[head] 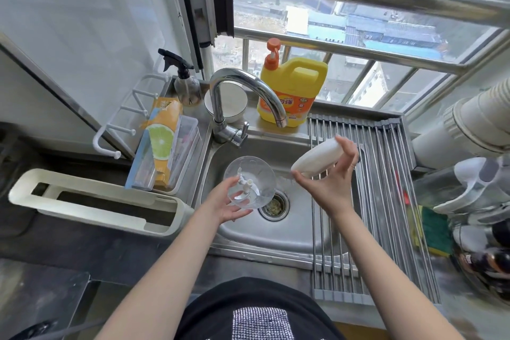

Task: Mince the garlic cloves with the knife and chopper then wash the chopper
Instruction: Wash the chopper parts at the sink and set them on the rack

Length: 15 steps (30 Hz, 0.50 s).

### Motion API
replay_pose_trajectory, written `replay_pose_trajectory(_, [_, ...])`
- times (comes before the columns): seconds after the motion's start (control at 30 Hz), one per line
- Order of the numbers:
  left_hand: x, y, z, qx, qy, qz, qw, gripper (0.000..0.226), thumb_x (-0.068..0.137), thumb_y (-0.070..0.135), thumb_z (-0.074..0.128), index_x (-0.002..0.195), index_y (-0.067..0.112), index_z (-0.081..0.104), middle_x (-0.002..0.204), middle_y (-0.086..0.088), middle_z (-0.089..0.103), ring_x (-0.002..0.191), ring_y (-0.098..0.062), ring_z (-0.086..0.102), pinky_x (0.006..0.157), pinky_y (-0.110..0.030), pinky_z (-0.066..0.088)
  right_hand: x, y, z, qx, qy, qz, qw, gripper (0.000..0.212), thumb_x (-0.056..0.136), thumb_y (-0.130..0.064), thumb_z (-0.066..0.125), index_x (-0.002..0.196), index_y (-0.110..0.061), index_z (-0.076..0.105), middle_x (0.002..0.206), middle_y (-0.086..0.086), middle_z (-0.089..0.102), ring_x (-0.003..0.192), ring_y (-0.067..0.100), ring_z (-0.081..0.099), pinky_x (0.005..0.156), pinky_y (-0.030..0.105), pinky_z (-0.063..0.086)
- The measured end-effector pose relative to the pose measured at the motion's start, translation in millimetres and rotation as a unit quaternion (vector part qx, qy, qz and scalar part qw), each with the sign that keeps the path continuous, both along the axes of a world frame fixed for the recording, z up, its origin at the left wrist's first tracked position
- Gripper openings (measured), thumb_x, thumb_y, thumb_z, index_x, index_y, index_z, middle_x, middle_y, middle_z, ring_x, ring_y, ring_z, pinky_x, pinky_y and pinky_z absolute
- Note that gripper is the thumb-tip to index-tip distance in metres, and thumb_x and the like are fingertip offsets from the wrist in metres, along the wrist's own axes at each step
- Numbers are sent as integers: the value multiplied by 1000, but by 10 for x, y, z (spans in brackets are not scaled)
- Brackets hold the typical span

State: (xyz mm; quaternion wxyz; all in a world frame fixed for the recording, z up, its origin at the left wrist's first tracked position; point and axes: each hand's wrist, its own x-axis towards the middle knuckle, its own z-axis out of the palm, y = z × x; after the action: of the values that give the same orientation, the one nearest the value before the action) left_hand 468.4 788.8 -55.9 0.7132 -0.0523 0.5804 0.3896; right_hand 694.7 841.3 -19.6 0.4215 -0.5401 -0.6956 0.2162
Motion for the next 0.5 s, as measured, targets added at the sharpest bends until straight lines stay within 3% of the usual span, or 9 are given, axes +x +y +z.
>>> replay_pose_trajectory(0.1, [6, -17, 13, 0, -4, 1, 1000, 23, 90, 29, 62, 111, 17, 59, 114, -13, 58, 99, -33, 59, 76, -50, 53, 73, 37, -21, 1, -11, -7, 1000, 102, 55, -45, 85, 133, -35, 20, 142, -7, 15, 135, 26, 28, 100, 55, 44])
replay_pose_trajectory(0.3, [-8, -35, 16, -1, -1, 4, 1000, 13, 90, 29, 63, 98, 19, 60, 112, -12, 57, 96, -32, 58, 83, -50, 50, 84, 40, 2, -5, 4, -11, 1000, 103, 55, -41, 87, 134, -30, 22, 143, 1, 18, 133, 25, 33, 99, 52, 45])
replay_pose_trajectory(0.5, [-25, -45, 20, 2, -2, 10, 1000, 14, 91, 30, 63, 97, 18, 59, 112, -12, 56, 112, -35, 54, 84, -50, 50, 47, -7, 98, -32, 56, -17, 998, 103, 56, -38, 87, 134, -29, 22, 143, 0, 17, 131, 23, 36, 94, 43, 53])
